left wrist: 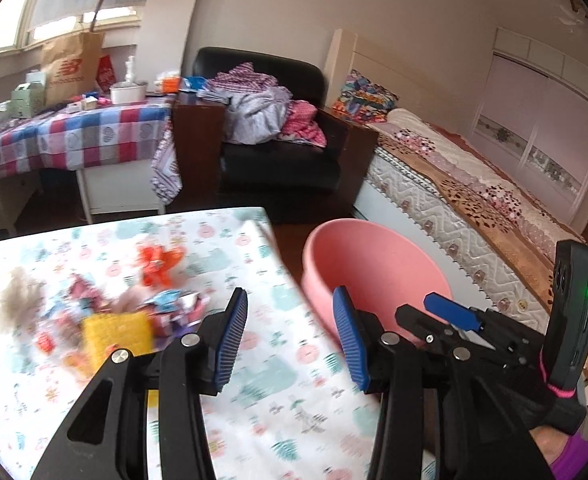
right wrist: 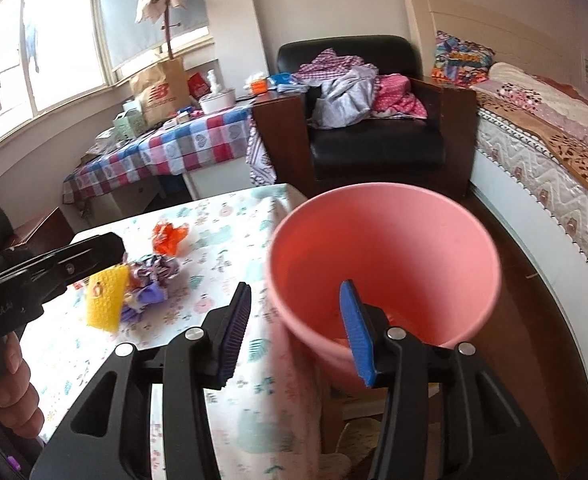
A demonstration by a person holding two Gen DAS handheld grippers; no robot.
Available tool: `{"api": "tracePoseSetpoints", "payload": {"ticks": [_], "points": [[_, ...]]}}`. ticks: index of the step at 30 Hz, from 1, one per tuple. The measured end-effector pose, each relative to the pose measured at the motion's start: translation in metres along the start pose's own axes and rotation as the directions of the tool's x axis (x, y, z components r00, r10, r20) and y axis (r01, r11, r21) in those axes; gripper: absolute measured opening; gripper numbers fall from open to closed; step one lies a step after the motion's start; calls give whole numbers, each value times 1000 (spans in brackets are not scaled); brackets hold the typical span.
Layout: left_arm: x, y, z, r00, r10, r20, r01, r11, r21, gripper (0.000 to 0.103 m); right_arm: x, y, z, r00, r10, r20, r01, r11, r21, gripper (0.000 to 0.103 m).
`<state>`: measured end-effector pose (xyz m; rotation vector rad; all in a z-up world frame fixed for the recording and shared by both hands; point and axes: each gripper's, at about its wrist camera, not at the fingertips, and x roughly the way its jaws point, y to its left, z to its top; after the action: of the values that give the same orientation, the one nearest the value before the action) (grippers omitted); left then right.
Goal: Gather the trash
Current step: 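Move both open tools back over the remaining trash on the table, then grasp the clear plastic wrap with the left tool while the right tool grasps an orange wrapper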
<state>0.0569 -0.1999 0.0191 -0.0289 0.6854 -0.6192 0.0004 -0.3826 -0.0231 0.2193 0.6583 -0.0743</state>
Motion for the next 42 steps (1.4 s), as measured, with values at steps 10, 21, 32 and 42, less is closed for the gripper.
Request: {"api": "tracePoseSetpoints", "payload": {"ticks": [10, 21, 32, 42], "points": [[-41, 66, -21, 991, 130, 25, -128, 990, -52, 44, 13, 42, -7, 996, 77, -46, -79, 996, -37, 47], [-78, 179, -42, 941, 339, 9, -328, 917, -227, 44, 33, 82, -5, 982, 161, -99, -168, 983, -72, 47], [-55, 257, -35, 912, 406, -53, -399, 853, -336, 46, 53, 105, 0, 971, 193, -142, -207, 974, -93, 47], [-19, 280, -43, 896, 424, -133, -442, 826, -351, 21, 79, 117, 44, 942, 299, -152, -310, 949, -57, 47]]}}
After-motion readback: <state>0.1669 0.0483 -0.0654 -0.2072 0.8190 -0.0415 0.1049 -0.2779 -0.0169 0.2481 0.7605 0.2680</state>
